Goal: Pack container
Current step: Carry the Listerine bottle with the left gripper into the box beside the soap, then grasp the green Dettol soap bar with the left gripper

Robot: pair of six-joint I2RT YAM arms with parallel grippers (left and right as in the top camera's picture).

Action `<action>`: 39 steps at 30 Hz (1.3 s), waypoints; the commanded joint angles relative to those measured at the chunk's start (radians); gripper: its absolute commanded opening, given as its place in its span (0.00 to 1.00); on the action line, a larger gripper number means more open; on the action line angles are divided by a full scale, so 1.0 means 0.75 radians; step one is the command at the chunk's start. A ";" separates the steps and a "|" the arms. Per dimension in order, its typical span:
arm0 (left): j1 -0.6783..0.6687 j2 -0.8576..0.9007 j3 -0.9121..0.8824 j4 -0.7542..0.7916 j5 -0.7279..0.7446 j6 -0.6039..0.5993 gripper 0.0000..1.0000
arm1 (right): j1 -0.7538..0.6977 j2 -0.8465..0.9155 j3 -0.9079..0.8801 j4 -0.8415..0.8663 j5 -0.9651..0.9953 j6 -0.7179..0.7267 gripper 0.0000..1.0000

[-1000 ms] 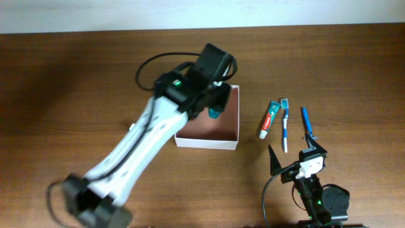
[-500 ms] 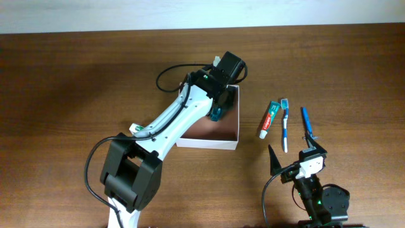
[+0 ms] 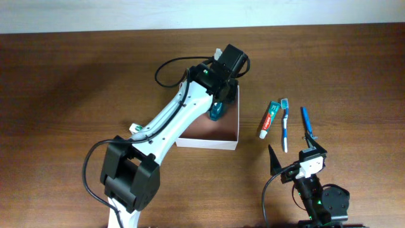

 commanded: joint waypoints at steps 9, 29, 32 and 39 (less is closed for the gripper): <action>-0.005 -0.185 0.353 -0.488 -0.128 0.086 0.69 | 0.013 -0.011 -0.009 -0.004 -0.012 0.006 0.99; 0.672 -0.278 0.175 -0.800 0.259 0.057 0.98 | 0.013 -0.011 -0.009 -0.004 -0.012 0.006 0.99; 0.710 -0.276 0.109 -0.780 0.237 -0.088 0.78 | 0.013 -0.011 -0.009 -0.004 -0.012 0.006 0.99; 0.701 -0.276 -0.330 -0.547 0.210 -0.692 0.99 | 0.013 -0.011 -0.009 -0.004 -0.012 0.006 0.99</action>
